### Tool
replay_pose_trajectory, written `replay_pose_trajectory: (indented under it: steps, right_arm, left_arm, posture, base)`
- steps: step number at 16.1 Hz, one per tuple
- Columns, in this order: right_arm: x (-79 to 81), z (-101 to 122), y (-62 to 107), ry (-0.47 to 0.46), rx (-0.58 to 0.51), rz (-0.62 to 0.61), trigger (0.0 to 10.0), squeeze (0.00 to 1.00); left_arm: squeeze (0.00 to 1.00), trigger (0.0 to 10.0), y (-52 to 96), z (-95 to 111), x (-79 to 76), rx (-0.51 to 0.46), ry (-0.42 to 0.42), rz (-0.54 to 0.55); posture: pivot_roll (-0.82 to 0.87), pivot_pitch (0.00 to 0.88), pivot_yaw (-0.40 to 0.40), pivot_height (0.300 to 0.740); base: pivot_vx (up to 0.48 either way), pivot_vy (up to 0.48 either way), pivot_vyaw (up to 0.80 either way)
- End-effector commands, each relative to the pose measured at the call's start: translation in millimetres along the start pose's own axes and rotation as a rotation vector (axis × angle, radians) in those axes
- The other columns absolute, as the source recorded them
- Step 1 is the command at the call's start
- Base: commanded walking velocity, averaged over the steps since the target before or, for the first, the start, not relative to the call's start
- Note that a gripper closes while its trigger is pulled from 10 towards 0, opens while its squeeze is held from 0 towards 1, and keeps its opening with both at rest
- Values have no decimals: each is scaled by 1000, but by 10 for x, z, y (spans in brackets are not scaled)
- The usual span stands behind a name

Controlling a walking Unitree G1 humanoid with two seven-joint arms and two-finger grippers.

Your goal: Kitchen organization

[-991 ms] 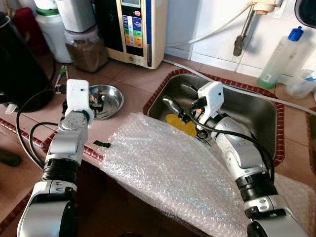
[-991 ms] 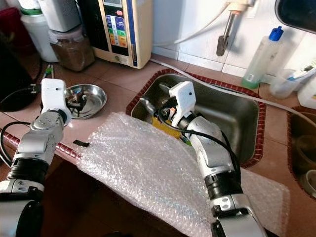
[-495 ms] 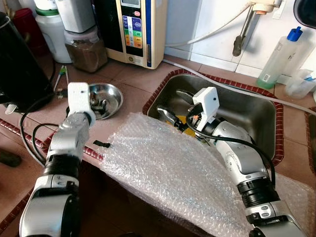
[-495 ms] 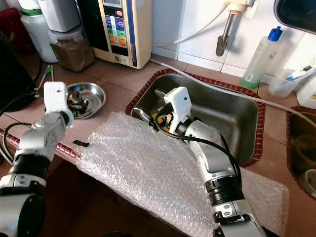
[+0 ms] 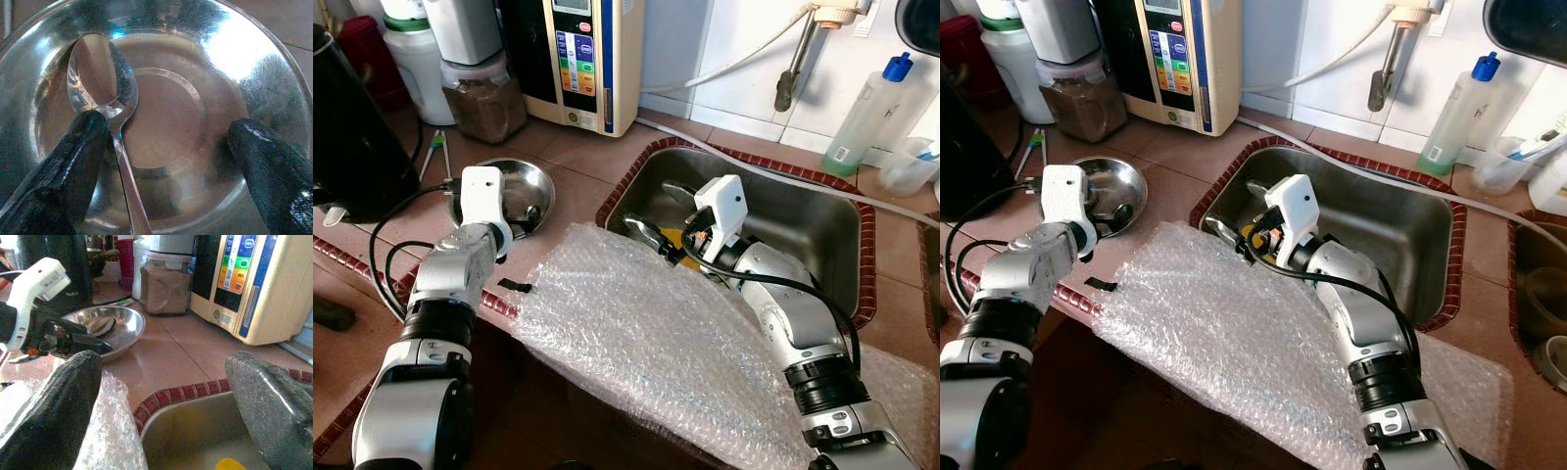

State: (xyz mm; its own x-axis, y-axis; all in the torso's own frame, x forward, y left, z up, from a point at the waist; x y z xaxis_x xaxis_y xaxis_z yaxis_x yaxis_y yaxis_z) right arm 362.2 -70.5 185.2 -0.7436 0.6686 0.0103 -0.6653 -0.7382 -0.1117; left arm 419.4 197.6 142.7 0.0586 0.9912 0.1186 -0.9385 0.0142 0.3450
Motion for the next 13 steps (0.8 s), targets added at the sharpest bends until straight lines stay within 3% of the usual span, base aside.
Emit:
replay_pose_trajectory:
  steps: [1, 2, 3, 4, 9, 13]
  right_arm:
    - [36, 8, 2, 12, 12, 25, 10000, 0]
    - [54, 9, 3, 10, 14, 38, 10000, 0]
    - [86, 6, 17, -6, 16, 63, 10000, 0]
    - [120, -4, 37, -14, 23, 90, 10000, 0]
    - [170, -36, 81, -27, 54, 138, 10000, 0]
    - [185, -35, 83, -31, 63, 150, 10000, 0]
  left_arm:
    - [0, 4745, -3, -41, 46, 30, 10, 0]
    - [0, 3843, -4, -46, 62, 33, 17, 4]
    - [0, 1294, -2, -54, 71, 36, 33, 1]
    - [0, 0, -1, -57, 57, 36, 42, -13]
    - [0, 0, -5, -53, -6, 20, 48, -48]
    - [0, 0, 17, 61, -75, -36, -6, -104]
  posture:
    - [43, 64, 42, 740]
    - [43, 67, 42, 740]
    - [43, 67, 41, 740]
    - [42, 67, 39, 740]
    - [35, 69, 34, 740]
    - [38, 72, 31, 740]
  base:
    - [0, 0, 0]
    - [0, 0, 0]
    - [0, 0, 0]
    - [0, 0, 0]
    - [0, 0, 0]
    - [0, 0, 0]
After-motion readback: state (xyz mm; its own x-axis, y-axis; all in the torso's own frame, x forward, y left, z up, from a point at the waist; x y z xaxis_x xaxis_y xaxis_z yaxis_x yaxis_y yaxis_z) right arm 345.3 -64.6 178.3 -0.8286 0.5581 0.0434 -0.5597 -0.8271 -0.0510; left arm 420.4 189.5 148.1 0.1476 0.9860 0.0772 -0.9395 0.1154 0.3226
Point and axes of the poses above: a point about 5 cm out from each wrist's last joint towards the gripper, its own y axis pointing back from the gripper into the wrist, its own z axis along the axis of the wrist's last joint, x = y × z, the point moved 4 cm from there along -y, pointing out of the wrist towards the gripper, and after that the axes turned 8 degrees about -y, right-handed, at the moved point
